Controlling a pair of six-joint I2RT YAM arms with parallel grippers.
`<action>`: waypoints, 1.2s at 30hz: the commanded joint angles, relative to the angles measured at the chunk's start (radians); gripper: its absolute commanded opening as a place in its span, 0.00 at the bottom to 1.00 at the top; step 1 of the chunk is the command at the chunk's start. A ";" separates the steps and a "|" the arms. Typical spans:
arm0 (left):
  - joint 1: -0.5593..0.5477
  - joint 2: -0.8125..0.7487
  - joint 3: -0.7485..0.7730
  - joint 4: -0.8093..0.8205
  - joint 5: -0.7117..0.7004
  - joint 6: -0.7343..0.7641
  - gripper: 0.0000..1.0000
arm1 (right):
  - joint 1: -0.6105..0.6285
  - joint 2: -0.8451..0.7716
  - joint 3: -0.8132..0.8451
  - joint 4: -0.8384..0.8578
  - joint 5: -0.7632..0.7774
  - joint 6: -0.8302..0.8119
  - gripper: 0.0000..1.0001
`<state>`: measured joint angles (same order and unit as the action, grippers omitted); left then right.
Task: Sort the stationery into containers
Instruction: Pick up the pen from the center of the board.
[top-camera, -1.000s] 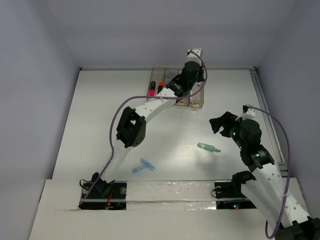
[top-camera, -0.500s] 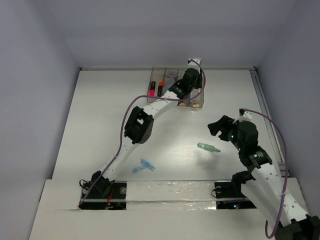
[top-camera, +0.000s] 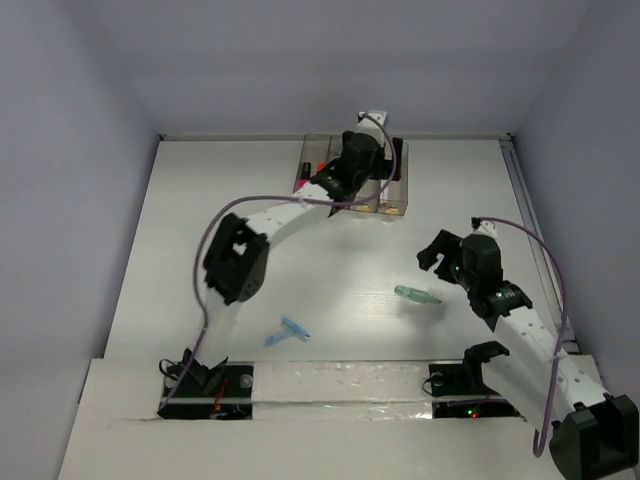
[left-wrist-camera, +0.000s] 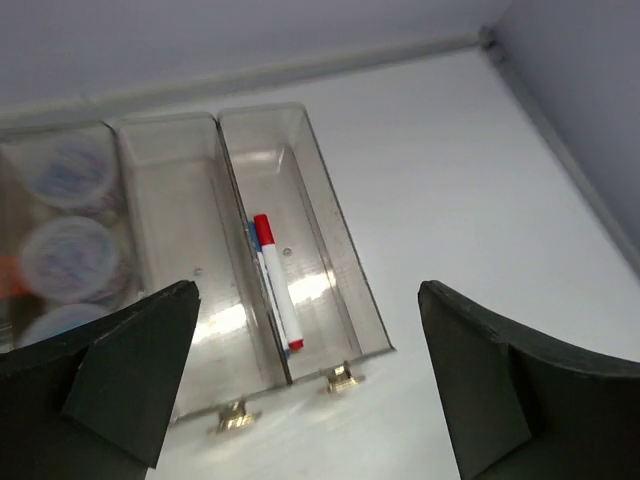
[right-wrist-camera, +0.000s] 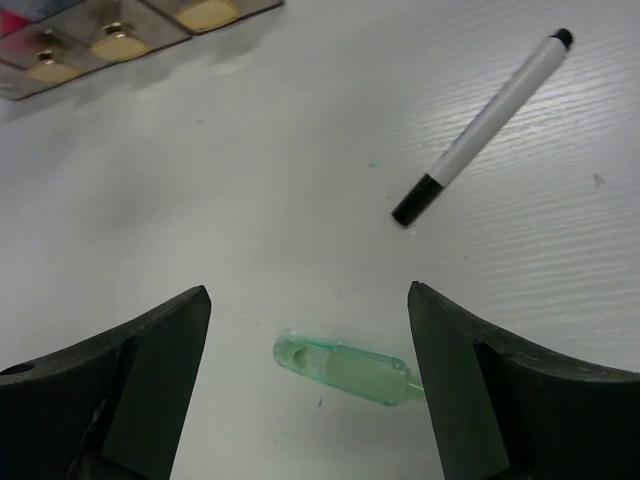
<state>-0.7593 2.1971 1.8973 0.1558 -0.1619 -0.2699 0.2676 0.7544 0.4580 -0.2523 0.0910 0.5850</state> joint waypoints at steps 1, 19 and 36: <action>-0.073 -0.484 -0.247 0.235 -0.051 0.072 0.90 | 0.001 0.077 0.056 0.007 0.162 0.018 0.87; -0.273 -1.436 -1.300 0.107 -0.231 -0.173 0.99 | -0.133 0.592 0.241 0.059 0.297 0.099 0.80; -0.273 -1.576 -1.426 0.062 -0.286 -0.126 0.99 | -0.185 0.858 0.350 0.079 0.179 0.081 0.37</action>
<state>-1.0283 0.6289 0.4900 0.1928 -0.4099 -0.4202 0.0959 1.5784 0.7990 -0.1913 0.3065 0.6647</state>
